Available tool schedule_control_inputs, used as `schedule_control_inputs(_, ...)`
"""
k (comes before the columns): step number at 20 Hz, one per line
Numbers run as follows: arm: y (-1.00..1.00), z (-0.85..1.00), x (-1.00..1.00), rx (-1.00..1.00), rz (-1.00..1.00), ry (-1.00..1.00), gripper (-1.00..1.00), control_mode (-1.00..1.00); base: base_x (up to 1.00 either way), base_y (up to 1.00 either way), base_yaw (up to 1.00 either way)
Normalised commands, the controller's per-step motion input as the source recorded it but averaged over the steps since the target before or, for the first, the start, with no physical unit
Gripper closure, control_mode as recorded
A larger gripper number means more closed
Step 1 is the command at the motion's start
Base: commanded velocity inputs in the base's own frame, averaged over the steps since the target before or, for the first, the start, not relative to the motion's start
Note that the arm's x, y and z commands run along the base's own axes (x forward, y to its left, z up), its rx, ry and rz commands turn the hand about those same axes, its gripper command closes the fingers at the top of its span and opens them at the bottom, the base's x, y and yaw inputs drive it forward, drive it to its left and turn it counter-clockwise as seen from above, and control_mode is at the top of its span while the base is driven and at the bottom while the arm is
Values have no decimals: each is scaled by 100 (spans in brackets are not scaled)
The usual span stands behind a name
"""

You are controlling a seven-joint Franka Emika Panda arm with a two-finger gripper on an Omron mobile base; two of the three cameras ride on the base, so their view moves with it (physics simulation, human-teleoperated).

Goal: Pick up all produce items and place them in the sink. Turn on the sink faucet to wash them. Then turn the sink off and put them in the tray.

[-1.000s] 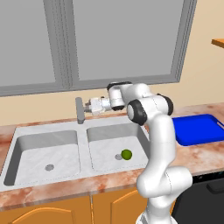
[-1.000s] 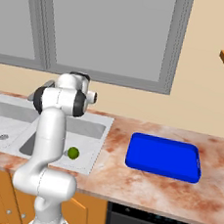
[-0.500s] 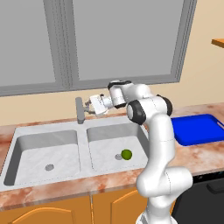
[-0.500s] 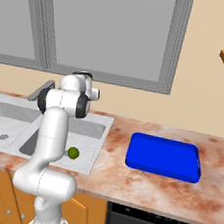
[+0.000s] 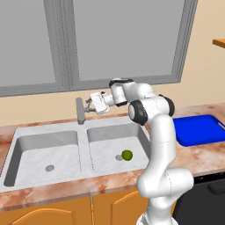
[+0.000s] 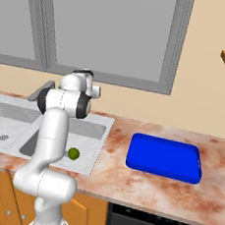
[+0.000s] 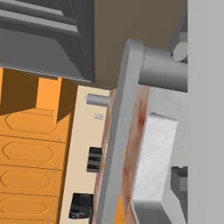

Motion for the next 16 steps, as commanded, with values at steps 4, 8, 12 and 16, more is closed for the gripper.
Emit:
schedule_control_inputs(4, 0, 62, -1, 0, 0, 0, -100, -100, 0, 0, 0)
schedule_control_inputs(8, 0, 58, -12, 0, 0, -2, -100, -100, 0, 0, 0)
schedule_control_inputs(12, 0, 53, -29, -1, 0, -6, -100, -100, 0, 0, 0)
schedule_control_inputs(16, 0, 42, -42, -1, 0, -11, -100, -100, 0, 0, 0)
